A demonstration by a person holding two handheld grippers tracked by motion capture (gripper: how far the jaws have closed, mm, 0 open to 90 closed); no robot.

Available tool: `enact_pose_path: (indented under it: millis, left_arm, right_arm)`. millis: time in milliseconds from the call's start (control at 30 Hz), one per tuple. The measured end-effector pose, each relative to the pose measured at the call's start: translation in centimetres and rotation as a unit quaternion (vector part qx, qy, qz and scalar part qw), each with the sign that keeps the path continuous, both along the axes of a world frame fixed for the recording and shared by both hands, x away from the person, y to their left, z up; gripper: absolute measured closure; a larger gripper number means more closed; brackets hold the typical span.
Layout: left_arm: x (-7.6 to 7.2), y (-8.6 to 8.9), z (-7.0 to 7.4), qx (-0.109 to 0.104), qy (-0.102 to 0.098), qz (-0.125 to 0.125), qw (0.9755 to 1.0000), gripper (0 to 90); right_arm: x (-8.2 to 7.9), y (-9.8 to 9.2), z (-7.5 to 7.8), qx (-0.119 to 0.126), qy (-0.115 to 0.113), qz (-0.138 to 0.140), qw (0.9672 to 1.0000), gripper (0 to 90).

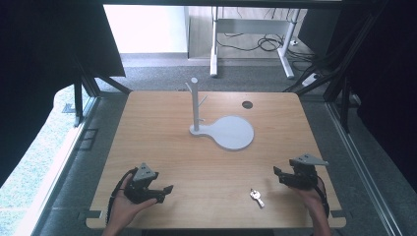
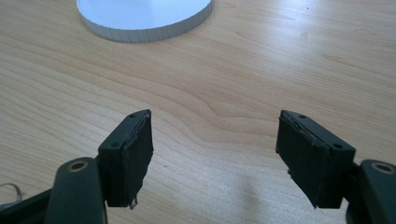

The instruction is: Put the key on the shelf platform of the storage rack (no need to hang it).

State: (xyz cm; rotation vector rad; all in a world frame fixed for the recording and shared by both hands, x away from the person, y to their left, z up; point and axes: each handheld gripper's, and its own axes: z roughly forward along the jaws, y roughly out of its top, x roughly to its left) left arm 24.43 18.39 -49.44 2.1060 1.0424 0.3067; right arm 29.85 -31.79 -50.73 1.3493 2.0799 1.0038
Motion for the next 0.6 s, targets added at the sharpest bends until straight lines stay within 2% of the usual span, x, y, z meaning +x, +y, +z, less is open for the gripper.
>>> enact_pose_path:
  millis: [200,367,533,600]
  left_arm:
    - [0.0,-0.03,0.29,-0.003,0.0,0.004,1.0,26.0]
    - [-0.12,-0.28,0.38,0.0,-0.003,-0.005,1.0,25.9]
    - [0.02,-0.05,0.08,-0.004,0.003,-0.003,1.0,26.0]
    - [-0.03,-0.01,0.18,-0.006,0.003,-0.002,1.0,25.9]
  right_arm:
    - [0.2,0.11,0.12,0.001,0.006,0.008,1.0,31.2]
    - [0.36,0.25,0.32,-0.006,0.015,0.023,0.9996,32.7]
    - [0.33,0.29,0.81,-0.021,0.028,0.023,0.9991,35.2]
    - [0.28,0.4,0.99,-0.036,0.035,0.029,0.9983,35.8]
